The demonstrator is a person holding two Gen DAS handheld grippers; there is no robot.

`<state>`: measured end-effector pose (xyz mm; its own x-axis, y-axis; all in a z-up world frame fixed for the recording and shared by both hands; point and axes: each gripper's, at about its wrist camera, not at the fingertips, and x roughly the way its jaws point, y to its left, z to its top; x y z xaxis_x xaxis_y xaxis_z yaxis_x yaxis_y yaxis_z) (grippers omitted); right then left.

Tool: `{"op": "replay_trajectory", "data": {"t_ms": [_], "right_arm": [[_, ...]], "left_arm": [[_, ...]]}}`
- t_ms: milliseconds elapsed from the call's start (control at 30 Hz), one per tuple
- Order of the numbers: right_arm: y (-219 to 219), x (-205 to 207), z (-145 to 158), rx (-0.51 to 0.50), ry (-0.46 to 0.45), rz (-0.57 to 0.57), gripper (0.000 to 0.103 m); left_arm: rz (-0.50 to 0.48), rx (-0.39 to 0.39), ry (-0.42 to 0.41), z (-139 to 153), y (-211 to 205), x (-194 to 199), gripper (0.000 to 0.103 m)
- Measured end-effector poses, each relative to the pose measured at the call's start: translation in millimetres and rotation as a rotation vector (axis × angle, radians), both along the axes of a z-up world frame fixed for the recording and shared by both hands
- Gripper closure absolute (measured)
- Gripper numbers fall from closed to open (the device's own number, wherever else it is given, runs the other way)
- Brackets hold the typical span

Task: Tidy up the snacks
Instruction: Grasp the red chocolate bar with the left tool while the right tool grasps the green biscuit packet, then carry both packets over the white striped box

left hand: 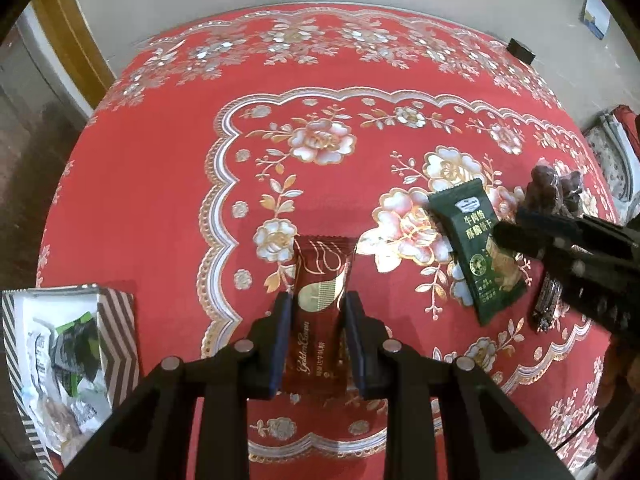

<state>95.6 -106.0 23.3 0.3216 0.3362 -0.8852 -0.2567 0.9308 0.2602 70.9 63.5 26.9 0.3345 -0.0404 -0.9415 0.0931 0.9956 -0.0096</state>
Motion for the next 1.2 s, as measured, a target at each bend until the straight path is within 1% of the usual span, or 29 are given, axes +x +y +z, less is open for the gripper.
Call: {"op": "replay_trajectory", "data": {"t_ms": [33, 133, 233, 267, 300, 333, 367, 400, 533, 600, 733, 900, 967, 1200], "right_arm": [[3.3, 0.3, -1.3, -0.009, 0.008, -0.005, 0.041], [20.1, 0.2, -8.2, -0.05, 0.021, 0.03, 0.04], [38.4, -7.5, -9.4, -0.131, -0.011, 0.086, 0.038], [42.6, -9.1, -10.0, -0.163, -0.021, 0.103, 0.041], [48.7, -12.0, -10.9, -0.225, -0.041, 0.127, 0.049], [49.8, -13.9, -10.0, -0.236, -0.054, 0.145, 0.053], [47.2, -13.0, -9.5, -0.232, -0.056, 0.144, 0.06], [43.9, -12.4, -8.6, -0.228, -0.052, 0.142, 0.06], [27.2, -14.9, -4.9, -0.175, -0.032, 0.117, 0.061], [17.7, -20.3, 1.3, -0.133, -0.041, 0.091, 0.06], [13.0, -32.4, 11.6, -0.078, -0.045, 0.074, 0.06], [25.7, -47.6, 24.4, -0.017, -0.055, 0.081, 0.06], [35.0, -53.3, 29.0, -0.01, -0.061, 0.098, 0.06], [76.8, -67.7, 38.7, 0.008, -0.071, 0.171, 0.06]], "left_arm": [[0.005, 0.0, -0.002, 0.5, 0.8, -0.6, 0.074], [0.005, -0.002, -0.003, 0.9, 2.4, -3.0, 0.074], [0.01, 0.004, 0.007, -2.1, 3.2, -3.9, 0.074], [0.013, 0.005, 0.018, -4.6, 3.0, -3.4, 0.073], [0.013, 0.008, 0.008, -3.7, 1.7, -4.0, 0.072], [0.011, 0.012, 0.011, -4.5, -0.1, -3.8, 0.071], [0.006, 0.019, 0.006, -4.7, -2.5, -4.2, 0.07], [0.001, 0.027, 0.001, -5.2, -4.4, -4.5, 0.07], [-0.006, 0.014, -0.005, -5.1, -2.0, -7.6, 0.074], [-0.007, -0.009, 0.006, -3.8, 2.9, -9.2, 0.074], [0.012, -0.045, -0.014, 9.5, 17.5, -19.1, 0.074], [0.044, -0.061, -0.046, 31.8, 38.8, -36.0, 0.074], [0.059, -0.061, -0.056, 38.4, 48.1, -42.8, 0.074], [0.137, -0.022, -0.093, 53.7, 93.6, -66.5, 0.074]]}}
